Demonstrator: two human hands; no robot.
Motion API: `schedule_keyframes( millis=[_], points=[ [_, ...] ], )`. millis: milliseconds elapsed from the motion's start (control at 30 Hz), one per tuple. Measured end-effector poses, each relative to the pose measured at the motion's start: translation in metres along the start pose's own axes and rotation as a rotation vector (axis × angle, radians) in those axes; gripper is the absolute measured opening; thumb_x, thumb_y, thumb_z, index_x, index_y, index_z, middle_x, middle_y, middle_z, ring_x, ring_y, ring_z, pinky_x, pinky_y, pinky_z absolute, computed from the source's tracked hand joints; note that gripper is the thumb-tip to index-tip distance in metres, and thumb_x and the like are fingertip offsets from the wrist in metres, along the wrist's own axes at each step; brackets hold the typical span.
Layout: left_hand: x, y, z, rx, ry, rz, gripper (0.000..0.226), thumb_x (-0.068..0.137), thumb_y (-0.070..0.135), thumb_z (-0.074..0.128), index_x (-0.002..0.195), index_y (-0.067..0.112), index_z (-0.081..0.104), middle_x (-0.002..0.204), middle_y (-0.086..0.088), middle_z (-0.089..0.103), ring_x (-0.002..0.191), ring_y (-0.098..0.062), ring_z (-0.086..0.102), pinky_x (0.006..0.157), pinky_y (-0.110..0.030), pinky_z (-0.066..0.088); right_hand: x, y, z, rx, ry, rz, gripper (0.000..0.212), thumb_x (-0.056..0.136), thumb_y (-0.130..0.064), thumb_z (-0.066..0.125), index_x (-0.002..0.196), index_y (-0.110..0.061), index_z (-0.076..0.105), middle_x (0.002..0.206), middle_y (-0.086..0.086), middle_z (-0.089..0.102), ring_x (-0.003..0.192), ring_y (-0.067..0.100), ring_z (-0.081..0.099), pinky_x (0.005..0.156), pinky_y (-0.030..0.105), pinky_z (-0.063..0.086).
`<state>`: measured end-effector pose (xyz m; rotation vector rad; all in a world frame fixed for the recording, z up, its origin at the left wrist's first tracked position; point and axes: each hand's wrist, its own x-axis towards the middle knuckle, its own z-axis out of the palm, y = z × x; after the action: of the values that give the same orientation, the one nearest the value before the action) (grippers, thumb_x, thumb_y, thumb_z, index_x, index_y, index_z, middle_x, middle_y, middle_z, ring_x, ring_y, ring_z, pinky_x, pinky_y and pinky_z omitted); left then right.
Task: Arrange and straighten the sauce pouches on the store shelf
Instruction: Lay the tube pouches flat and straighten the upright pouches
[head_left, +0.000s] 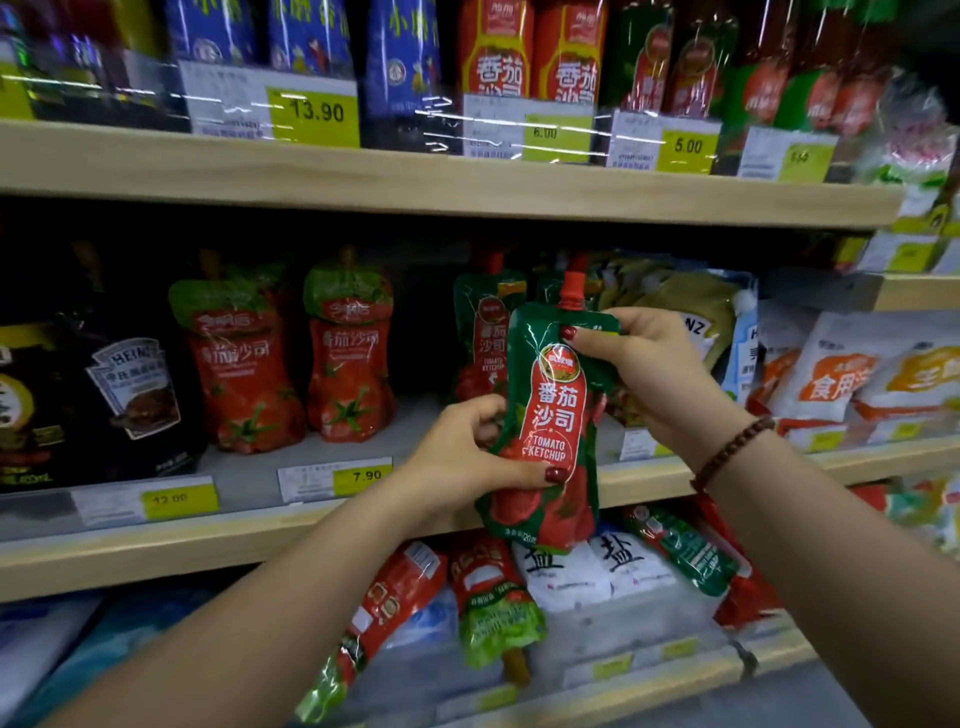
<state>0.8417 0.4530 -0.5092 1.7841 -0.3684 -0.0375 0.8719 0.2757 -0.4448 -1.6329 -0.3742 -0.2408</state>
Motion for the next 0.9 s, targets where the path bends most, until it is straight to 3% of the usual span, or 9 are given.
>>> schedule_keyframes(
  millis=[167, 267, 367, 467, 533, 633, 700, 800, 900],
  points=[
    [0.009, 0.004, -0.003, -0.007, 0.023, -0.027, 0.053, 0.061, 0.010, 0.084, 0.107, 0.020, 0.061, 0.104, -0.003, 0.071, 0.095, -0.016, 0.068, 0.081, -0.031, 0.056, 0.008, 0.006, 0.004, -0.014, 0.001, -0.057, 0.007, 0.083, -0.014, 0.066, 0.086, -0.008, 0.067, 0.076, 0.002, 0.074, 0.069, 0.015, 0.070, 0.053, 0.021, 0.052],
    [0.018, 0.009, -0.004, -0.047, 0.049, -0.032, 0.052, 0.063, 0.006, 0.081, 0.110, 0.016, 0.060, 0.102, -0.005, 0.071, 0.091, -0.018, 0.069, 0.079, -0.031, 0.057, 0.008, 0.021, -0.007, -0.066, 0.071, -0.124, 0.019, 0.087, -0.030, 0.060, 0.086, -0.012, 0.067, 0.076, 0.004, 0.072, 0.068, 0.015, 0.066, 0.056, 0.024, 0.049],
    [0.029, 0.015, -0.007, -0.083, 0.122, -0.023, 0.048, 0.062, 0.010, 0.083, 0.102, 0.025, 0.060, 0.097, 0.001, 0.072, 0.084, -0.011, 0.070, 0.068, -0.024, 0.057, 0.000, 0.056, -0.025, -0.291, 0.207, -0.160, 0.029, 0.093, -0.033, 0.047, 0.072, -0.021, 0.063, 0.066, -0.002, 0.065, 0.062, 0.008, 0.059, 0.057, 0.029, 0.048],
    [0.043, 0.024, -0.010, -0.084, 0.186, -0.005, 0.048, 0.061, 0.012, 0.083, 0.095, 0.031, 0.057, 0.092, 0.007, 0.068, 0.076, -0.005, 0.068, 0.055, -0.014, 0.051, -0.007, 0.100, -0.046, -0.745, 0.214, -0.185, 0.019, 0.089, -0.033, 0.055, 0.073, -0.024, 0.063, 0.070, -0.006, 0.061, 0.070, 0.010, 0.056, 0.066, 0.033, 0.045],
    [0.055, 0.028, -0.009, -0.066, 0.231, 0.008, 0.057, 0.061, 0.014, 0.083, 0.109, 0.027, 0.054, 0.100, 0.004, 0.065, 0.084, -0.009, 0.065, 0.059, -0.017, 0.051, -0.008, 0.121, -0.052, -0.987, 0.239, -0.239, 0.024, 0.085, -0.039, 0.058, 0.074, -0.019, 0.066, 0.074, -0.004, 0.060, 0.078, 0.018, 0.054, 0.074, 0.032, 0.035],
    [0.076, 0.030, -0.004, -0.065, 0.297, 0.039, 0.065, 0.060, 0.012, 0.084, 0.115, 0.024, 0.052, 0.103, 0.001, 0.065, 0.089, -0.012, 0.063, 0.068, -0.023, 0.051, -0.007, 0.132, -0.049, -1.040, 0.276, -0.296, 0.038, 0.084, -0.053, 0.048, 0.066, -0.021, 0.060, 0.067, -0.007, 0.055, 0.074, 0.017, 0.049, 0.071, 0.028, 0.020],
    [0.090, 0.028, 0.003, -0.058, 0.329, 0.066, 0.061, 0.058, 0.011, 0.084, 0.108, 0.028, 0.053, 0.099, 0.006, 0.064, 0.087, -0.010, 0.063, 0.072, -0.025, 0.051, -0.007, 0.136, -0.049, -0.996, 0.274, -0.351, 0.043, 0.080, -0.062, 0.043, 0.064, -0.024, 0.055, 0.065, -0.010, 0.052, 0.073, 0.013, 0.045, 0.073, 0.027, 0.020],
    [0.110, 0.020, 0.017, -0.025, 0.338, 0.069, 0.066, 0.058, 0.010, 0.085, 0.113, 0.027, 0.052, 0.098, 0.009, 0.062, 0.090, -0.011, 0.061, 0.082, -0.033, 0.050, -0.010, 0.140, -0.049, -0.962, 0.267, -0.408, 0.043, 0.073, -0.072, 0.048, 0.064, -0.029, 0.049, 0.068, -0.013, 0.050, 0.074, 0.009, 0.042, 0.077, 0.027, 0.023],
    [0.126, 0.009, 0.031, 0.001, 0.317, 0.067, 0.063, 0.059, 0.009, 0.084, 0.104, 0.034, 0.048, 0.086, 0.022, 0.055, 0.080, 0.000, 0.054, 0.074, -0.027, 0.046, -0.010, 0.142, -0.048, -0.976, 0.294, -0.405, 0.044, 0.069, -0.073, 0.052, 0.066, -0.029, 0.048, 0.069, -0.012, 0.049, 0.074, 0.010, 0.042, 0.079, 0.028, 0.026]
  ],
)
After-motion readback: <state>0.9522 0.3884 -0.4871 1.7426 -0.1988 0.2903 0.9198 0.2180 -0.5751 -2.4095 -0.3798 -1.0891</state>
